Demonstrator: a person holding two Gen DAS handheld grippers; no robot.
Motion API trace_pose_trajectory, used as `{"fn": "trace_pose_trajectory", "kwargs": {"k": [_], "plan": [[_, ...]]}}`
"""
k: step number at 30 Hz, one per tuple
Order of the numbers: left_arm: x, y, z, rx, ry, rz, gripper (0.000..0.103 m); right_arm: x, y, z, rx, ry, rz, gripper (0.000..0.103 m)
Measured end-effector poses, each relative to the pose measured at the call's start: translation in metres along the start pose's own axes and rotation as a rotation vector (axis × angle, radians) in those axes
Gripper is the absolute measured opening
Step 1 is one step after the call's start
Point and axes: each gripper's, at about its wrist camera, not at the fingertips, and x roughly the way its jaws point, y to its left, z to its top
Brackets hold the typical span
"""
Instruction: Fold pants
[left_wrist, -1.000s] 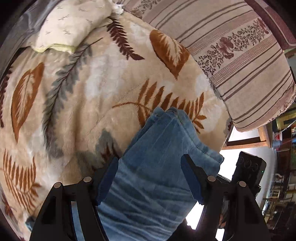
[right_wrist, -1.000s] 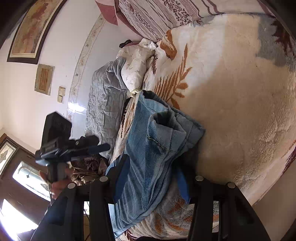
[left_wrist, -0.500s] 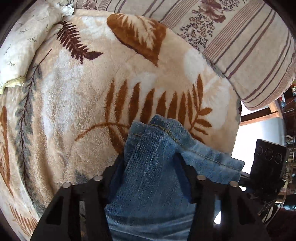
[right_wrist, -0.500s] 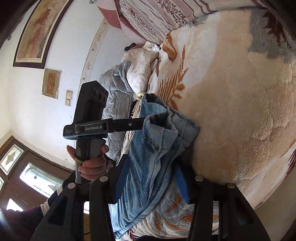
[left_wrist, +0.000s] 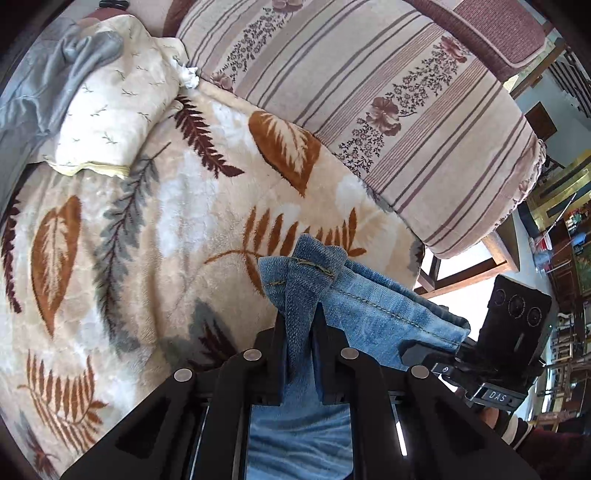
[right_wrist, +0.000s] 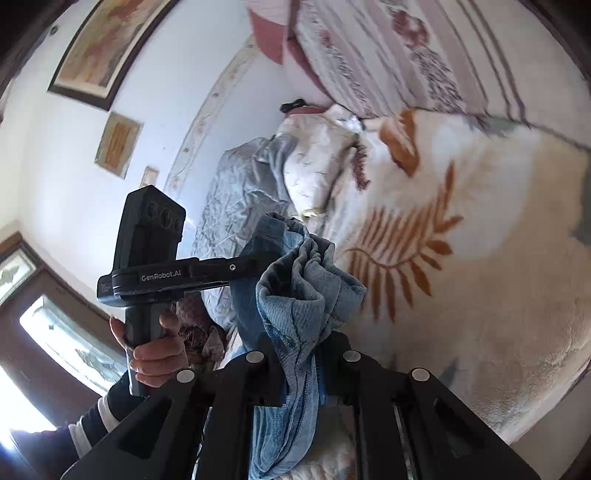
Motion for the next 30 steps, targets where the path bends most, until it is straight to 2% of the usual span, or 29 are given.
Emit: {"fn": "trace_pose_trajectory", "kwargs": {"k": [3,5,8,11,14,18,19,21,23,24,26,28,30], "plan": [[-0.042,0.018,-0.032,-0.032,-0.013,0.033,0.013,0.006,0.042,-0.009,-0.152,0.038,-0.003,0.011],[-0.055,0.031,-0.056,-0.074,-0.012,0.052,0.015,0.016,0.067,-0.024,-0.237,0.082,0.005,0.011],[-0.07,0.054,-0.1,-0.165,0.009,0.071,0.018,0.039,0.098,-0.056,-0.361,0.169,0.008,0.014],[-0.07,0.079,-0.144,-0.271,0.039,0.09,0.021,0.064,0.119,-0.092,-0.431,0.274,0.015,0.017],[-0.068,0.099,-0.179,-0.375,0.052,0.102,0.021,0.088,0.131,-0.126,-0.464,0.377,0.021,0.028],[-0.076,0.116,-0.216,-0.493,0.038,0.059,0.022,0.108,0.145,-0.162,-0.528,0.484,-0.019,0.059],[-0.082,0.118,-0.223,-0.503,0.027,0.067,0.022,0.108,0.149,-0.168,-0.544,0.498,-0.028,0.06],[-0.096,0.12,-0.24,-0.527,-0.005,0.066,0.023,0.1,0.157,-0.173,-0.565,0.509,-0.014,0.06],[-0.112,0.124,-0.254,-0.564,-0.05,0.032,0.028,0.083,0.162,-0.169,-0.555,0.496,0.016,0.06],[-0.121,0.125,-0.259,-0.581,-0.078,0.016,0.03,0.072,0.16,-0.163,-0.518,0.477,0.042,0.061],[-0.134,0.124,-0.266,-0.606,-0.138,-0.024,0.045,0.052,0.148,-0.143,-0.404,0.413,0.057,0.068],[-0.138,0.124,-0.268,-0.628,-0.184,-0.071,0.056,0.043,0.127,-0.12,-0.281,0.357,0.017,0.072],[-0.13,0.121,-0.264,-0.646,-0.192,-0.118,0.057,0.04,0.107,-0.098,-0.191,0.315,-0.039,0.072]]}}
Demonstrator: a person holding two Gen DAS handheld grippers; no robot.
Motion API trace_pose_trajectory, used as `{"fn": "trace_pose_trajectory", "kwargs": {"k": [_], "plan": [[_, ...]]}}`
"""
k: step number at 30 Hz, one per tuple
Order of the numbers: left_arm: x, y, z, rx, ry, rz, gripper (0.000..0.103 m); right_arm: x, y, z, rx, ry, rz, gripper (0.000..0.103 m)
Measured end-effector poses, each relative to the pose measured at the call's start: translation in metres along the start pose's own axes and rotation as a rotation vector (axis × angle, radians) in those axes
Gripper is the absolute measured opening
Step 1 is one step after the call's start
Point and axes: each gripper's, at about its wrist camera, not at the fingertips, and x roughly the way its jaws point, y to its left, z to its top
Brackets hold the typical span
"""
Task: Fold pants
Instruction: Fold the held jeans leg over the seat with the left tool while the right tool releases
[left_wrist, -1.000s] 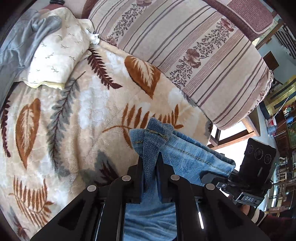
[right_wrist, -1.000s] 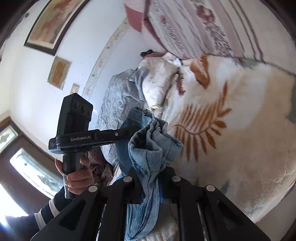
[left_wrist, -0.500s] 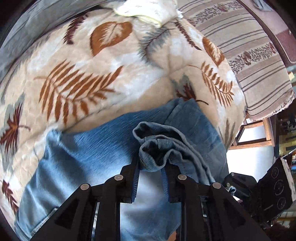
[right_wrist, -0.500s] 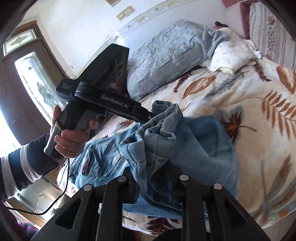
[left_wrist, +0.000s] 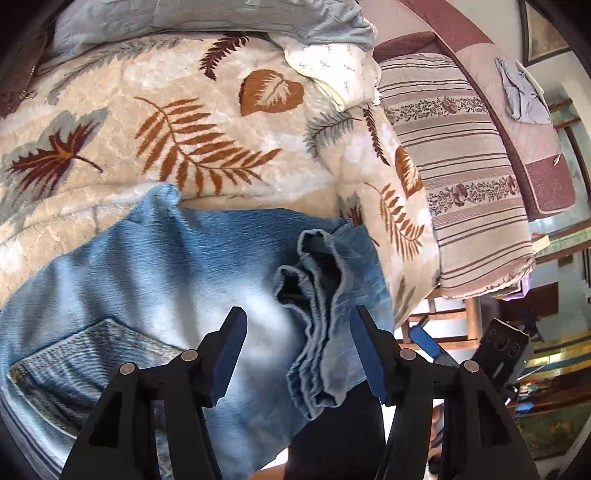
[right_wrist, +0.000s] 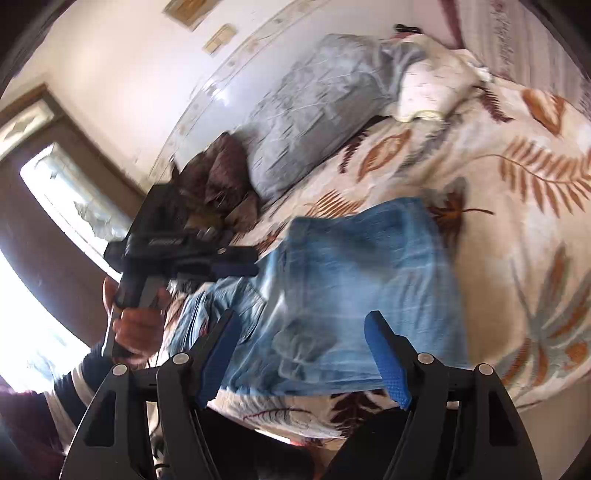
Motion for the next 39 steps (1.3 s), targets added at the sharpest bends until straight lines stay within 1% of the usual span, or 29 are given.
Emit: {"fn": "trace_pose_trajectory", "kwargs": {"k": [2,4,5,7,8,9,10,11,12,13,15,17,18,20,21,22,23,25,27,28,29,30,31,33,35,36,37,38,39], "plan": [[0.014,-0.002,0.001,-0.029,0.025,-0.031,0.057,-0.001,-0.021,0.014,0.074,-0.026,-0.011,0.072],[0.03,-0.003,0.004,-0.064,0.048,-0.04,0.057,0.005,-0.039,0.028,0.131,-0.047,-0.006,0.072],[0.037,-0.002,0.006,-0.082,0.06,-0.042,0.057,0.012,-0.046,0.036,0.148,-0.045,-0.007,0.072],[0.05,0.001,0.011,-0.125,0.071,-0.056,0.057,0.026,-0.059,0.048,0.167,-0.042,-0.052,0.072],[0.054,0.002,0.013,-0.144,0.07,-0.059,0.055,0.036,-0.065,0.055,0.169,-0.023,-0.059,0.071],[0.058,0.004,0.015,-0.155,0.061,-0.052,0.05,0.046,-0.07,0.059,0.173,-0.011,-0.068,0.066],[0.058,0.003,0.016,-0.154,0.054,-0.037,0.032,0.058,-0.073,0.062,0.173,0.011,-0.073,0.061],[0.058,0.001,0.016,-0.148,0.057,-0.024,0.019,0.069,-0.075,0.064,0.166,0.043,-0.078,0.054],[0.053,-0.001,0.014,-0.145,0.051,-0.019,0.018,0.079,-0.073,0.065,0.149,0.074,-0.08,0.02],[0.044,-0.003,0.01,-0.132,0.032,-0.014,0.018,0.083,-0.066,0.067,0.117,0.092,-0.09,0.01],[0.025,-0.007,-0.001,-0.094,-0.014,0.024,0.018,0.077,-0.037,0.068,-0.028,0.061,-0.092,0.01],[0.016,0.001,-0.011,-0.096,-0.031,0.053,0.019,0.072,-0.011,0.063,-0.167,0.043,-0.085,0.01],[0.019,0.007,-0.014,-0.112,-0.026,0.079,0.019,0.076,-0.003,0.058,-0.217,0.063,-0.093,0.011],[0.033,0.021,-0.017,-0.147,0.01,0.144,0.02,0.1,-0.001,0.049,-0.279,0.145,-0.17,0.016],[0.042,0.029,-0.018,-0.175,0.035,0.167,0.02,0.115,-0.006,0.044,-0.292,0.19,-0.216,0.02],[0.045,0.033,-0.018,-0.199,0.045,0.153,0.021,0.123,-0.01,0.04,-0.296,0.205,-0.239,0.023],[0.041,0.033,-0.02,-0.208,0.034,0.128,0.021,0.121,-0.009,0.04,-0.292,0.188,-0.234,0.023],[0.03,0.03,-0.02,-0.195,0.018,0.084,0.021,0.105,-0.003,0.044,-0.278,0.17,-0.219,0.029],[0.014,0.023,-0.024,-0.161,-0.011,0.085,0.025,0.077,-0.005,0.048,-0.238,0.13,-0.172,0.029],[0.006,0.019,-0.028,-0.145,-0.032,0.084,0.03,0.063,-0.01,0.048,-0.202,0.115,-0.152,0.037],[0.0,0.016,-0.033,-0.132,-0.05,0.069,0.037,0.051,-0.017,0.046,-0.161,0.109,-0.134,0.043],[-0.003,0.013,-0.039,-0.126,-0.063,0.044,0.041,0.039,-0.024,0.041,-0.123,0.109,-0.121,0.05],[-0.005,0.011,-0.046,-0.12,-0.071,0.019,0.046,0.031,-0.029,0.036,-0.096,0.109,-0.114,0.051],[-0.002,0.01,-0.061,-0.098,-0.073,0.011,0.046,0.017,-0.031,0.021,-0.101,0.103,-0.096,0.05],[0.012,0.012,-0.07,-0.073,-0.045,0.075,0.046,0.012,-0.026,0.004,-0.169,0.096,-0.09,0.044],[0.021,0.014,-0.074,-0.062,-0.017,0.121,0.045,0.018,-0.025,-0.005,-0.202,0.127,-0.117,0.036],[0.034,0.016,-0.076,-0.058,0.016,0.17,0.039,0.029,-0.026,-0.013,-0.232,0.17,-0.169,0.033],[0.04,0.018,-0.079,-0.058,0.033,0.189,0.037,0.038,-0.029,-0.02,-0.266,0.2,-0.236,0.033],[0.038,0.017,-0.08,-0.055,0.016,0.188,0.037,0.043,-0.03,-0.024,-0.292,0.206,-0.257,0.034]]}}
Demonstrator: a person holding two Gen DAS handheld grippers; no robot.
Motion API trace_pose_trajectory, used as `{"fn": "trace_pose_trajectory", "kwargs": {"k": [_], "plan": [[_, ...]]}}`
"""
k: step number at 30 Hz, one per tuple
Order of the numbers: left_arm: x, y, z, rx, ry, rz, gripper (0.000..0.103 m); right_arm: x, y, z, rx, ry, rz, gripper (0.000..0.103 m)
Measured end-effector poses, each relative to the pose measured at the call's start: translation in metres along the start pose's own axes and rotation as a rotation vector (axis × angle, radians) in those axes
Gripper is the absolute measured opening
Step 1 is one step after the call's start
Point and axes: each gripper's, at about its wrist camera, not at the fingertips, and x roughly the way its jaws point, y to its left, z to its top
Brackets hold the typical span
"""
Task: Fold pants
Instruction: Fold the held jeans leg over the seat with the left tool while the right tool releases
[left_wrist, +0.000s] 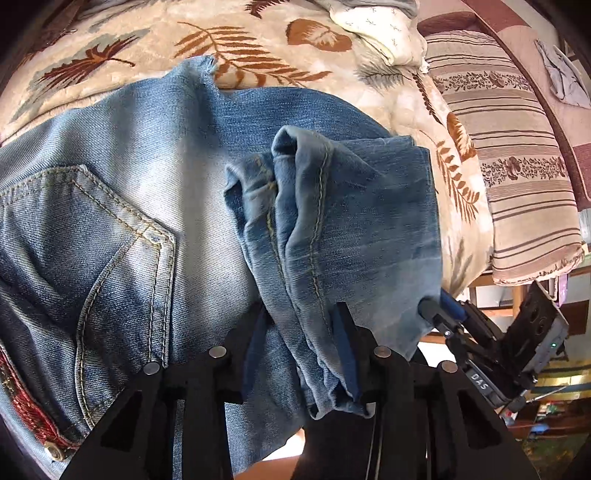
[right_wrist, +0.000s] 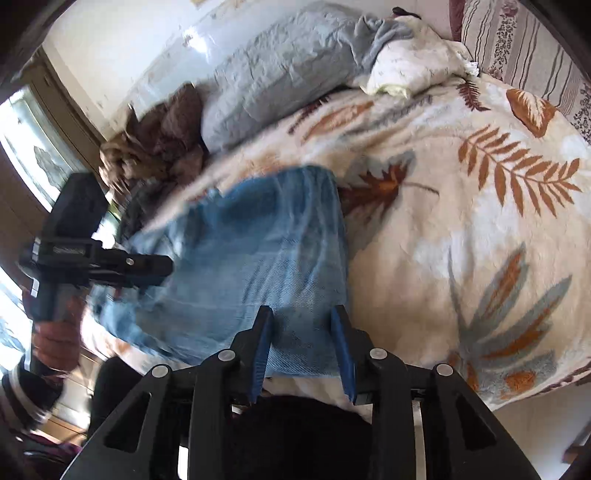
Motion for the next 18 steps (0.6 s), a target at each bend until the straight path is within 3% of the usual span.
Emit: {"fn": "trace_pose_trajectory", "kwargs": {"k": [5,10,15,18], "plan": [[-0.036,-0.003,0.004,0.001,-0.049,-0.051,0.033,-0.021,-0.008,0.012,0.063,-0.04,0.067,0.038],[-0.052,-0.008,0.031,-0.037,-0.105,-0.078,0.037,-0.023,-0.021,0.054,0.152,-0.122,0.16,0.042],[-0.03,-0.019,0.051,-0.05,-0.1,-0.031,0.037,0.017,-0.015,0.097,0.163,-0.099,0.174,0.043],[-0.002,-0.015,0.057,-0.056,-0.07,0.062,0.036,0.045,-0.009,0.109,0.122,-0.063,0.113,0.039]]}}
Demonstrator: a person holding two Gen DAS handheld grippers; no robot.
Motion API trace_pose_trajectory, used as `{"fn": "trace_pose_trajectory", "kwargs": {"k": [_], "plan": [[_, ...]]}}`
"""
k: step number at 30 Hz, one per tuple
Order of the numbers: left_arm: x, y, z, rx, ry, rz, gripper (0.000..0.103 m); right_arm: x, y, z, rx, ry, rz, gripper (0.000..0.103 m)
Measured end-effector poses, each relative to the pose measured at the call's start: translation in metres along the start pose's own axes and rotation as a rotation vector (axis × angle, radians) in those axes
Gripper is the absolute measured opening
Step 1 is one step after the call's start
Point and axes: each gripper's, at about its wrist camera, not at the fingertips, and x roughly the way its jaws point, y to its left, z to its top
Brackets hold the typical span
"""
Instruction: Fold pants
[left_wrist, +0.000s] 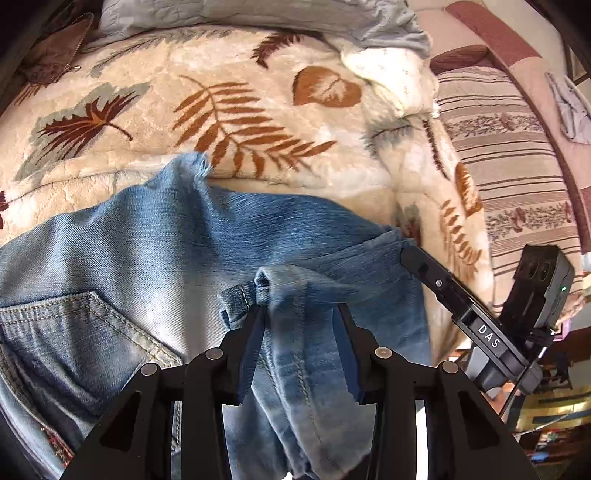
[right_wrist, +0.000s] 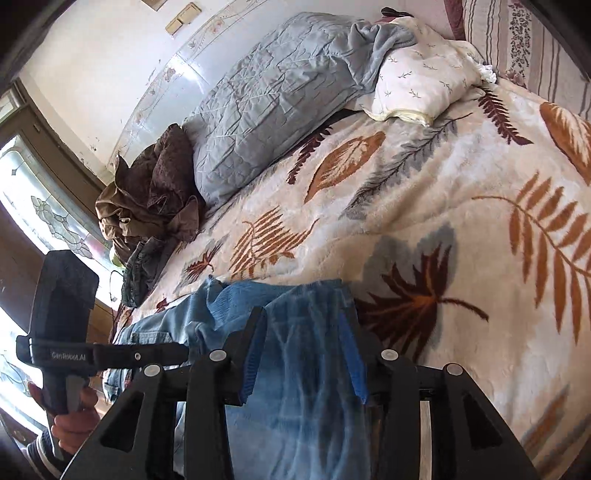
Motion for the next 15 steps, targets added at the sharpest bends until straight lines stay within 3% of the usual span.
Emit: {"fn": "trace_pose_trajectory", "kwargs": {"k": [1,3,6,9,15], "plan": [[0.013,-0.002,0.002,-0.002,0.018,0.01,0.028,0.013,0.001,0.0,-0.034,0.035,-0.072,0.039],[0.016,-0.002,0.004,-0.011,0.018,0.003,0.024,0.033,-0.002,-0.003,-0.059,0.081,-0.125,0.04],[-0.001,0.002,0.006,-0.012,0.014,-0.042,0.024,0.018,-0.006,0.0,-0.013,0.053,-0.085,0.042],[-0.035,0.016,0.0,0.005,-0.039,-0.035,0.025,-0.011,-0.005,-0.005,0.002,0.02,-0.043,0.044],[-0.104,0.077,-0.032,-0.06,-0.139,-0.045,0.041,-0.047,0.022,-0.028,-0.049,0.02,0.015,0.049]]}}
